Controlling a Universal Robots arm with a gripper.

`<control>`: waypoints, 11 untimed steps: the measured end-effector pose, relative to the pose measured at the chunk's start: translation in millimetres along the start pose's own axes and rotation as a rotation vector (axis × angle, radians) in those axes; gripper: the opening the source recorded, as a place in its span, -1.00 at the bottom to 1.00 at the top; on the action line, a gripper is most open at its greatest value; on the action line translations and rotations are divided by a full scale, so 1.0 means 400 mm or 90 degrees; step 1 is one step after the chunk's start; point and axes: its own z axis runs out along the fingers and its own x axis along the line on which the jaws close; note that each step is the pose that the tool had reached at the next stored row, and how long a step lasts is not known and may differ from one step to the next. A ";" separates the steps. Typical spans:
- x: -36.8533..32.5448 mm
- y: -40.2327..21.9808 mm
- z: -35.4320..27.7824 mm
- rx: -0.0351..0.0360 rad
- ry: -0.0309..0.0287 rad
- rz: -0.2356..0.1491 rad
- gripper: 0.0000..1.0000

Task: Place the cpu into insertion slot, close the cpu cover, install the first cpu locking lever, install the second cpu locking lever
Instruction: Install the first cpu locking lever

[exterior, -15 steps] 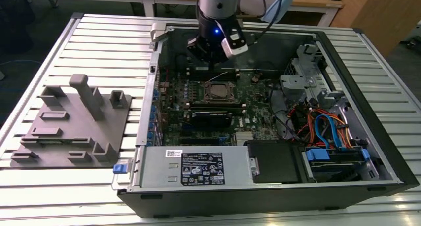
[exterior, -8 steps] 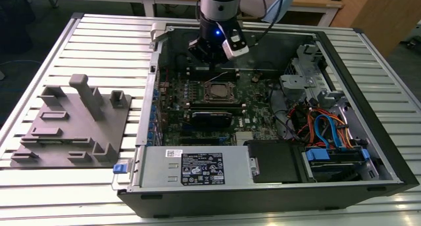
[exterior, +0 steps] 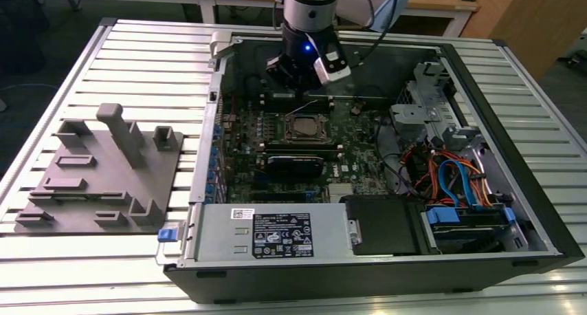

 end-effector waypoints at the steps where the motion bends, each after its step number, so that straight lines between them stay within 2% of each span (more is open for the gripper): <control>1: -0.001 0.000 0.002 0.0000 0.0000 0.000 -0.80; 11: -0.007 0.000 0.011 -0.0001 0.0000 0.000 -0.80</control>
